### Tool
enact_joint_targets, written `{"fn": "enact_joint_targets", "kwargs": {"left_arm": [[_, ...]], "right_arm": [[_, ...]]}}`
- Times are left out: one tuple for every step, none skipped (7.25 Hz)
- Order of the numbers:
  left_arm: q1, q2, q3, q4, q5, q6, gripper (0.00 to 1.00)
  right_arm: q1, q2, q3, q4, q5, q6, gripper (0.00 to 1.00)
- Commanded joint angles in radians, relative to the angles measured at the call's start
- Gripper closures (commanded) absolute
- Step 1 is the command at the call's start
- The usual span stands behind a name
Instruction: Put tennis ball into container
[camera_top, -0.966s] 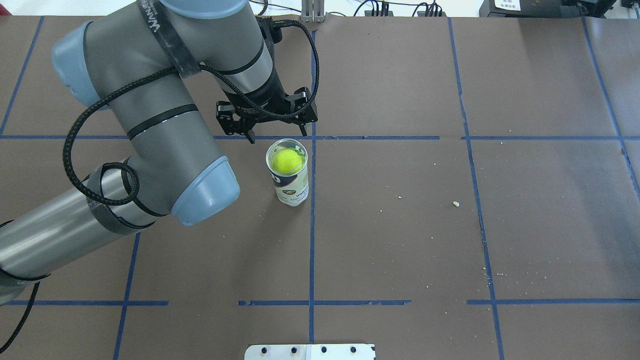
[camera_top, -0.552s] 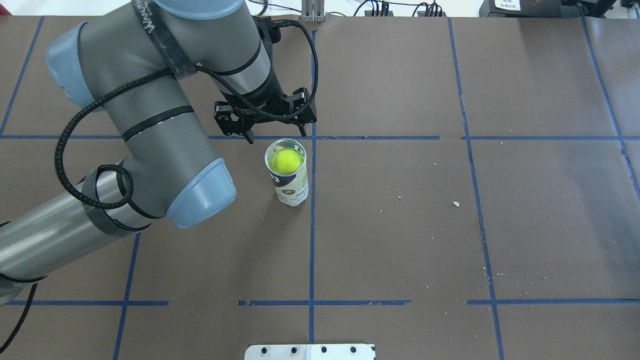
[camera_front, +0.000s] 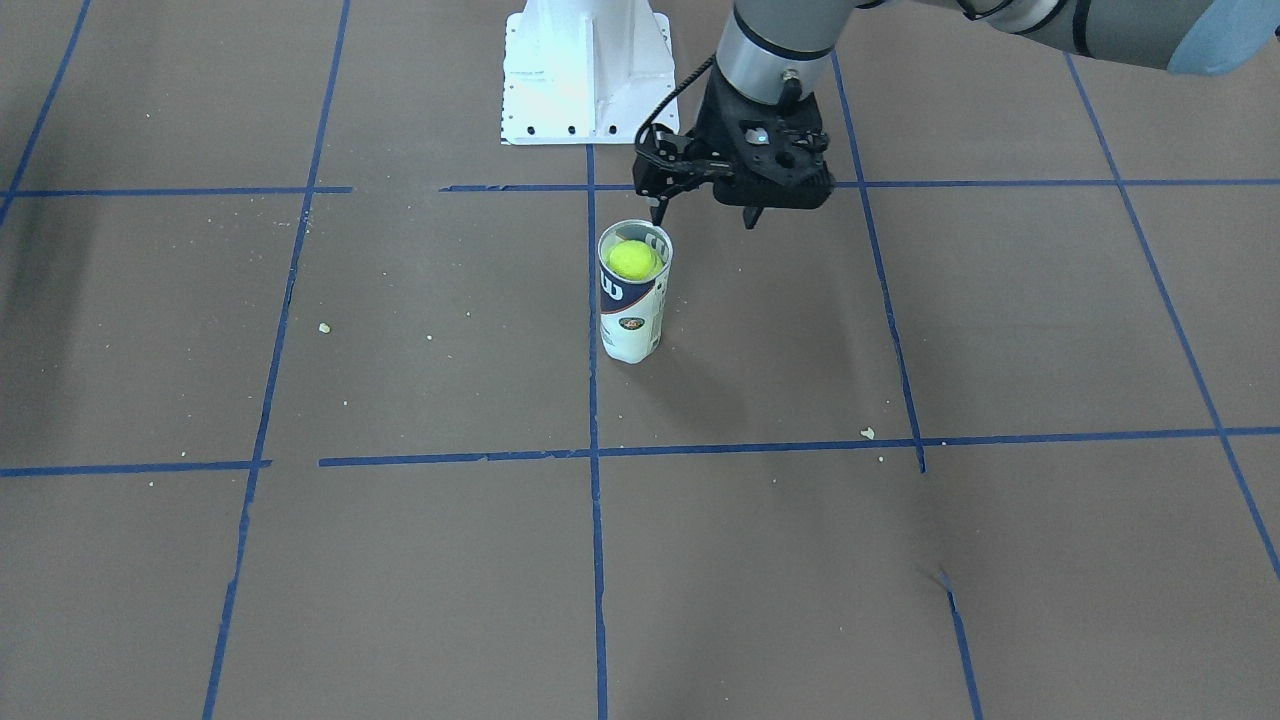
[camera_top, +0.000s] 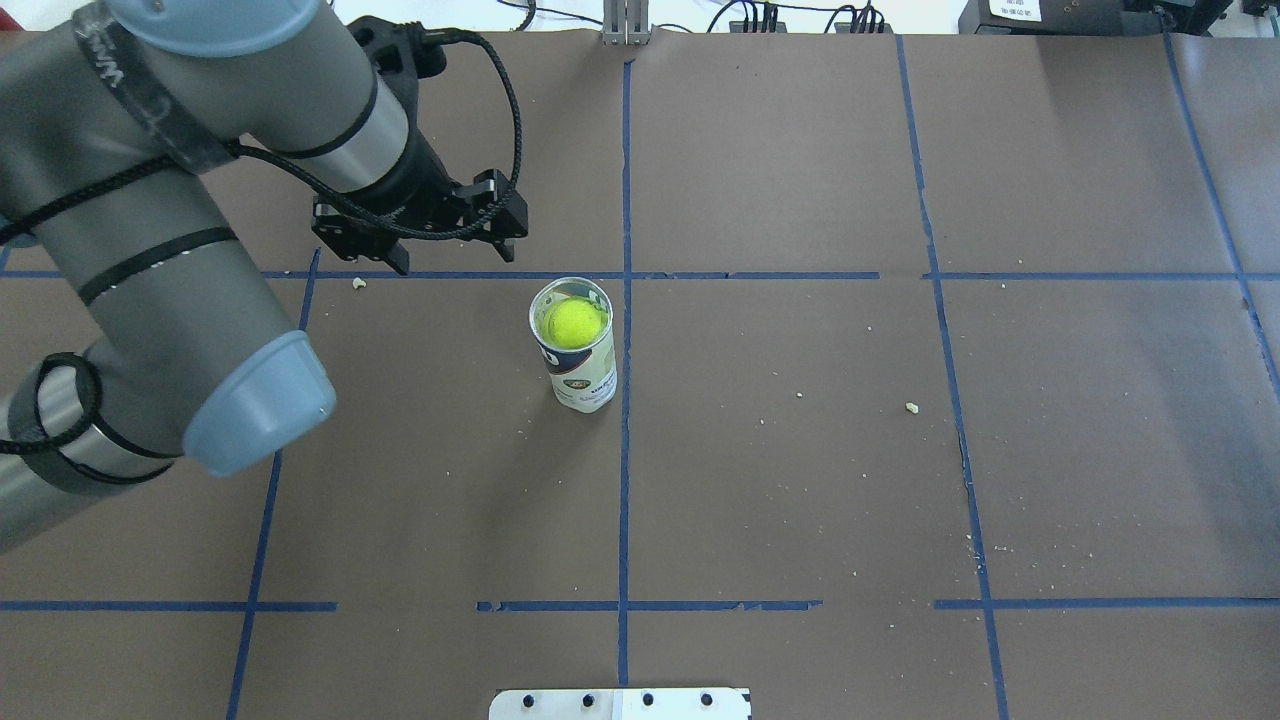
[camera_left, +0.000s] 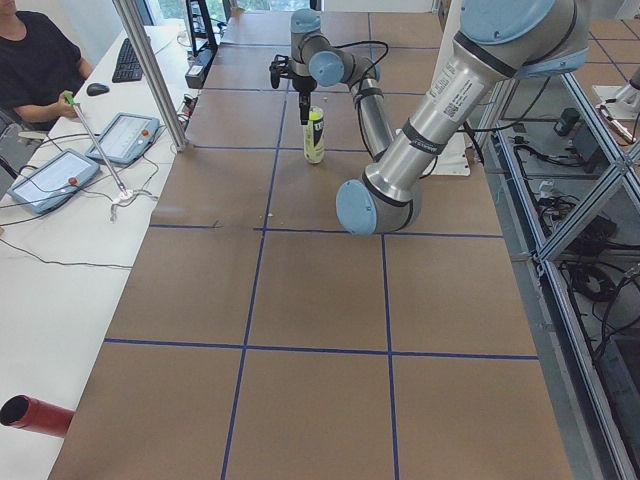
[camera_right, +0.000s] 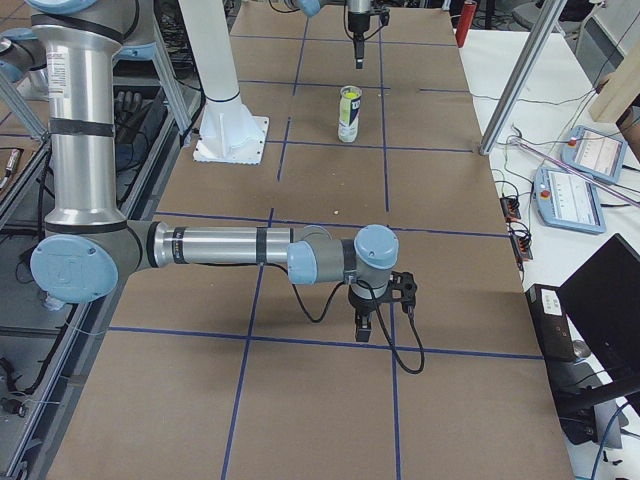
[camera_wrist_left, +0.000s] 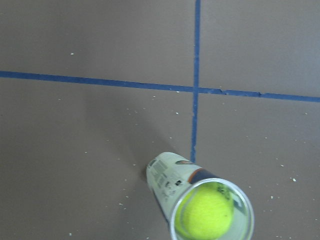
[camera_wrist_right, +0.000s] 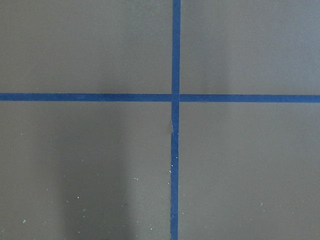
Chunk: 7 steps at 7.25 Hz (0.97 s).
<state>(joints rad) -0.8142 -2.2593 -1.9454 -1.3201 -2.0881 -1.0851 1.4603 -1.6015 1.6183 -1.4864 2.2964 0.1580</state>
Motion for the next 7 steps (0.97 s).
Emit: {"fn": "enact_joint_targets", "kwargs": {"left_arm": [[-0.229,0.171,-0.004,-0.005,-0.042,0.350,0.00],[-0.356,0.258,0.003,-0.005,-0.073,0.560,0.00],[-0.469,0.346,0.044,-0.007,-0.131,0.787,0.00],[-0.567,0.392,0.122,-0.007,-0.163,1.009,0.00],[-0.647,0.412,0.214,-0.026,-0.162,1.128,0.00],[-0.727,0.437,0.285,-0.095,-0.161,1.183,0.00],[-0.743,0.487,0.356,-0.175,-0.156,1.208,0.00]], "right_arm": [[0.000,0.000,0.000,0.000,0.000,0.000,0.00],[0.000,0.000,0.000,0.000,0.000,0.000,0.00],[0.000,0.000,0.000,0.000,0.000,0.000,0.00],[0.000,0.000,0.000,0.000,0.000,0.000,0.00],[0.000,0.000,0.000,0.000,0.000,0.000,0.00],[0.000,0.000,0.000,0.000,0.000,0.000,0.00],[0.000,0.000,0.000,0.000,0.000,0.000,0.00]]}}
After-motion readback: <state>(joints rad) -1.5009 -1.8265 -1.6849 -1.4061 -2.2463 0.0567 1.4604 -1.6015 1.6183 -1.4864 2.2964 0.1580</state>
